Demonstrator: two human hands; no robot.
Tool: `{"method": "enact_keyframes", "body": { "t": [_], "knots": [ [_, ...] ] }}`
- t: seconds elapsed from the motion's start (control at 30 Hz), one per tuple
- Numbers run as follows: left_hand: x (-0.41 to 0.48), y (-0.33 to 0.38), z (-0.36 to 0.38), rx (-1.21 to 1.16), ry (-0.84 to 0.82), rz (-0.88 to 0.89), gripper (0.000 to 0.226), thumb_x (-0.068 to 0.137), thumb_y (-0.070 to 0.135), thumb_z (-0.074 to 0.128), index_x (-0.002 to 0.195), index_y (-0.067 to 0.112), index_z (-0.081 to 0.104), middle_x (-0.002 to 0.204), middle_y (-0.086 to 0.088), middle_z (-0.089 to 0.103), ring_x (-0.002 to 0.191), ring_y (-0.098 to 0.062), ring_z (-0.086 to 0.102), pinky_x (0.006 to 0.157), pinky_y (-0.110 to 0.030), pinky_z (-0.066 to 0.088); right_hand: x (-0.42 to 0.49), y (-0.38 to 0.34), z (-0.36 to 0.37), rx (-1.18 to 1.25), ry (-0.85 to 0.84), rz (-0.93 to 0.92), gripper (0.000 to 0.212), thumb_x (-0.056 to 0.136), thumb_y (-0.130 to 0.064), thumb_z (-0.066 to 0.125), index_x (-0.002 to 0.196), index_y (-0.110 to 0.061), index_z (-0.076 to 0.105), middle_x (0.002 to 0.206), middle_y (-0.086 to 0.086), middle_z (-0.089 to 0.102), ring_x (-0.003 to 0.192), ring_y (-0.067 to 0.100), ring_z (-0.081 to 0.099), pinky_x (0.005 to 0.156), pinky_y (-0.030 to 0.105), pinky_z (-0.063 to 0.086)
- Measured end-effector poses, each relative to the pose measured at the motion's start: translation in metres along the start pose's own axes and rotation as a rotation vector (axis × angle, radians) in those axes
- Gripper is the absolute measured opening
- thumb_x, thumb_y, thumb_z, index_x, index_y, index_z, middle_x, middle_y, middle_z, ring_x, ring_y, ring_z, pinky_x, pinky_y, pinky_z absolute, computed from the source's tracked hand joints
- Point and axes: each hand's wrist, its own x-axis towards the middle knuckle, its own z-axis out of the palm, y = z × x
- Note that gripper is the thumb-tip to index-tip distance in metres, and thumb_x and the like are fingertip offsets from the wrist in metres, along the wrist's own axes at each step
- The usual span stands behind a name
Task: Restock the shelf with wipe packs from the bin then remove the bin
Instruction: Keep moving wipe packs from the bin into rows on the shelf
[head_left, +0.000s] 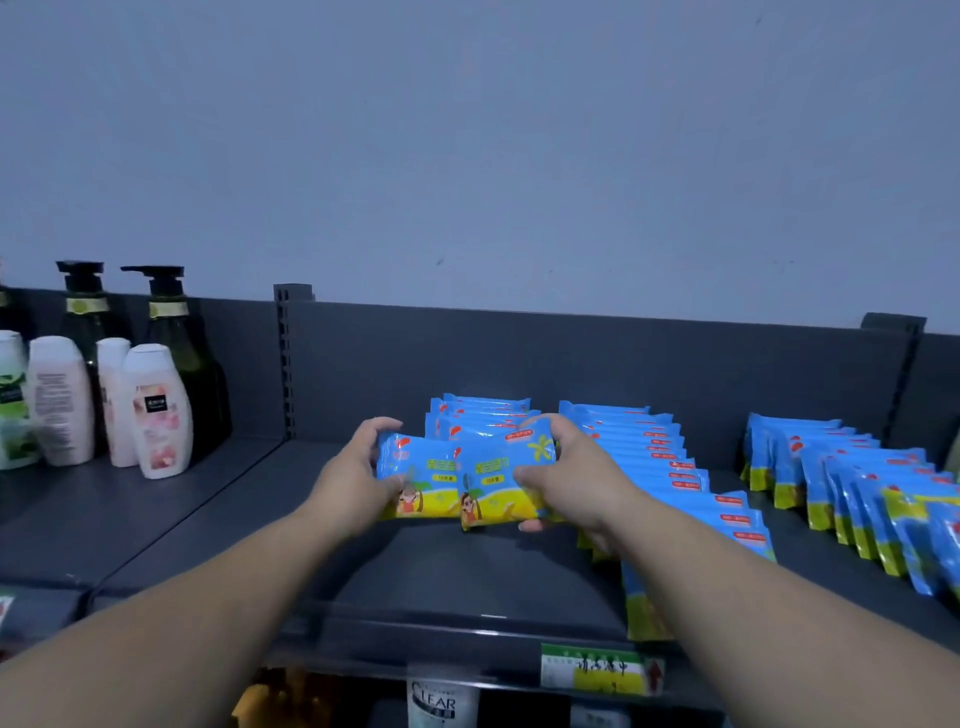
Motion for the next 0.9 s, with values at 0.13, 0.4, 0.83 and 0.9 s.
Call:
{"method": "enact_keyframes", "body": {
  "t": [0.13,0.4,0.83,0.9],
  "knots": [
    [0.024,-0.006,-0.006,0.103,-0.059,0.017,0.055,0.079,0.011,0.074,0.117,0.039,0.046,0.099,0.009,0.063,0.086,-0.008,0.062,0.071,-0.025,0.052,0.014,0.0,0.014,-0.029,0.073,0.062,0.033,0.088,-0.003,0.059,0.106,-0.027,0.049,0.106,0.002,0.064,0.091,0.026,0.067,0.062,0.045,0.061],
    [0.059,-0.015,-0.011,0.224,-0.229,0.11,0.059,0.078,0.012,0.075,0.118,0.04,0.042,0.096,0.014,0.06,0.086,-0.007,0.061,0.075,-0.028,0.054,0.028,0.002,0.025,-0.079,0.113,0.193,0.042,0.087,-0.006,0.064,0.12,-0.026,0.048,0.105,0.002,0.065,0.082,0.019,0.066,0.065,0.036,0.061],
    [0.068,-0.019,0.007,0.195,-0.254,0.16,0.037,0.09,0.016,0.052,0.118,0.036,0.04,0.089,0.007,0.063,0.075,-0.013,0.06,0.06,-0.025,0.046,0.027,0.014,0.048,-0.687,0.223,0.071,0.095,0.071,-0.024,0.079,0.143,-0.04,0.019,0.134,0.0,0.038,0.105,0.014,0.047,0.091,0.026,0.044],
    [0.068,-0.018,0.009,0.083,-0.236,0.126,0.029,0.094,0.021,0.046,0.121,0.033,0.044,0.092,0.005,0.064,0.073,-0.009,0.058,0.057,-0.021,0.041,0.029,0.015,0.049,-0.721,0.252,0.065,0.094,0.072,-0.025,0.079,0.143,-0.039,0.019,0.134,-0.001,0.038,0.113,0.018,0.05,0.093,0.03,0.045]
  ]
}}
